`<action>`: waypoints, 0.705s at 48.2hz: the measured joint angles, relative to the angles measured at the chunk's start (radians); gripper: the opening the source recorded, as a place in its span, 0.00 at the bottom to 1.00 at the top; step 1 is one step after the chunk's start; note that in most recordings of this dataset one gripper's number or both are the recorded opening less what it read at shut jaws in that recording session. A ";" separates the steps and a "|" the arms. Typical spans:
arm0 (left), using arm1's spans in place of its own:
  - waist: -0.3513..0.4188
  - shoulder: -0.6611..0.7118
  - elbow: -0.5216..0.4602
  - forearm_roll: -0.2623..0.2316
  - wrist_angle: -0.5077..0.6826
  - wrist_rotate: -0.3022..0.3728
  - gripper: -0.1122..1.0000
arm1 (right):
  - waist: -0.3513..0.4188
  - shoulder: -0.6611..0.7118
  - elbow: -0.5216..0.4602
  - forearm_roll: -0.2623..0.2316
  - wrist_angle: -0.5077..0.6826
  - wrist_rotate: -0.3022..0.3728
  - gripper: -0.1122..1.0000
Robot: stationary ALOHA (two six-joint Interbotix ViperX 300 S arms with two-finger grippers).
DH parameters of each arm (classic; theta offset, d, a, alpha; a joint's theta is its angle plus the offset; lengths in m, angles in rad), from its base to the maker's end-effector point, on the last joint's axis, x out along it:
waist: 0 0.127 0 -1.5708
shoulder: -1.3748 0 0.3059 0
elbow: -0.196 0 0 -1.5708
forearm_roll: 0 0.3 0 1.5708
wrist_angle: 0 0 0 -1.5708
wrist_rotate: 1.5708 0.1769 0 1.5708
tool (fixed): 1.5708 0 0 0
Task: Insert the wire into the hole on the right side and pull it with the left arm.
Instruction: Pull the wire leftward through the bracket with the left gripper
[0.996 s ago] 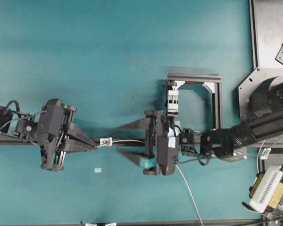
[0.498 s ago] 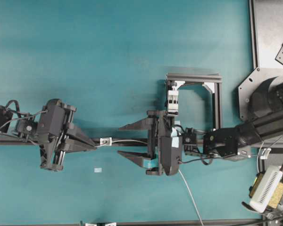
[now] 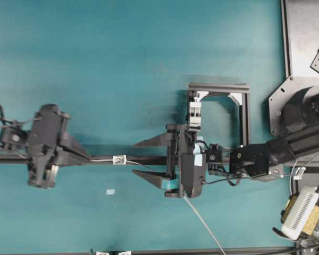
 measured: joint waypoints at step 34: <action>-0.032 -0.314 0.273 -0.002 0.072 -0.011 0.01 | 0.000 0.002 0.000 0.000 0.006 0.000 0.86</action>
